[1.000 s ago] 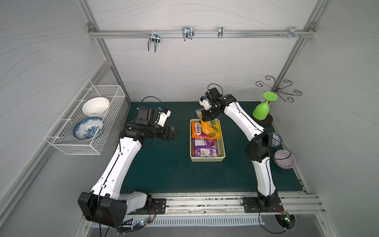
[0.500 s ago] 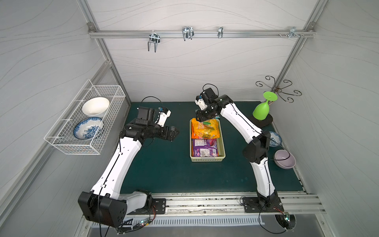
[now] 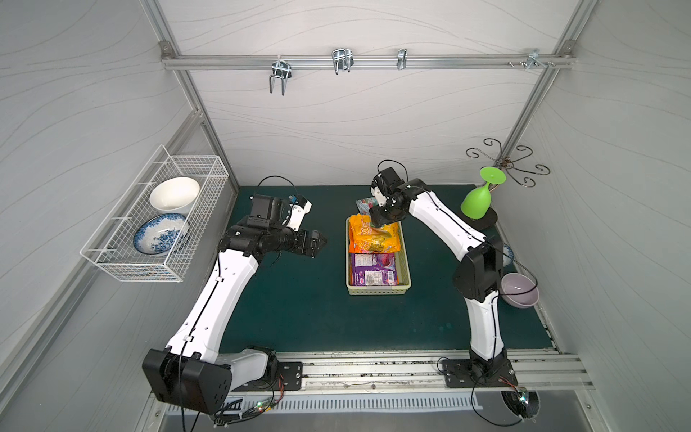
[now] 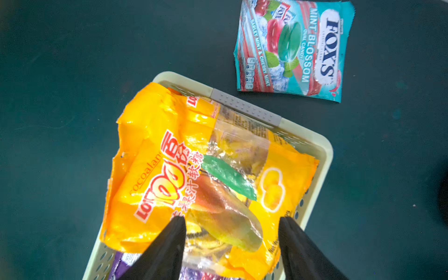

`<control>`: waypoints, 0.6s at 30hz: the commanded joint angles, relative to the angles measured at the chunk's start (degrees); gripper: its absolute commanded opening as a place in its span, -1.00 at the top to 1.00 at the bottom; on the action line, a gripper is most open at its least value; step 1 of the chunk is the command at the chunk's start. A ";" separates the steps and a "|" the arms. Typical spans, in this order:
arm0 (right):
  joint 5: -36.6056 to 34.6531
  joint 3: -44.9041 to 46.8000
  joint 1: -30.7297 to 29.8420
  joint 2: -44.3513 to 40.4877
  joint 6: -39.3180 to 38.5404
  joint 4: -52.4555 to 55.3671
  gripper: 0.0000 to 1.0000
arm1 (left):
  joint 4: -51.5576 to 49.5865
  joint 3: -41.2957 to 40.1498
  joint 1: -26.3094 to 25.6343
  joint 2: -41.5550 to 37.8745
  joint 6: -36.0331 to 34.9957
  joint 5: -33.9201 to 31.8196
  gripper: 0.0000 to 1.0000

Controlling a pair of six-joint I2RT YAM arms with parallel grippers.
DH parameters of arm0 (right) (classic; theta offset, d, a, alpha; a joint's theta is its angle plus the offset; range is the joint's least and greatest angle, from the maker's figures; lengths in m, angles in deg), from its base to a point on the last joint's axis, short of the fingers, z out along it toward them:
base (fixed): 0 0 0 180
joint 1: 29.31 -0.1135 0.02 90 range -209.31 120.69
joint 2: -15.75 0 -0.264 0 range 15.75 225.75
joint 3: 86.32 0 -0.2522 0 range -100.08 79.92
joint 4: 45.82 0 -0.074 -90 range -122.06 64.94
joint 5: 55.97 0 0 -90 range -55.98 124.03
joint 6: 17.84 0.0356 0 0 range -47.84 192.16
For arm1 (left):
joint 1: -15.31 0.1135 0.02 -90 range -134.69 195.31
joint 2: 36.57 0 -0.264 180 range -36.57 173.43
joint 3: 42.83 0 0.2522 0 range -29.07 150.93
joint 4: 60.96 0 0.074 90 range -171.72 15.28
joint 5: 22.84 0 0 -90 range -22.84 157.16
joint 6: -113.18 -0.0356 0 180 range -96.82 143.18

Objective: Put the candies in the basket
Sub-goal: Place the candy in the basket.

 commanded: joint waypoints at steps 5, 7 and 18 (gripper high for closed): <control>0.29 0.76 -4.02 9.46 0.71 -0.97 -0.35 | 1.33 1.48 0.24 0.52 0.35 1.21 -0.95; 0.00 1.02 -5.52 11.05 0.52 -0.31 -0.35 | 0.78 2.16 0.20 0.57 -0.01 0.74 -0.95; -5.43 3.49 -5.63 5.06 -0.78 0.71 -0.42 | 2.67 0.58 0.24 1.11 0.42 0.51 -0.95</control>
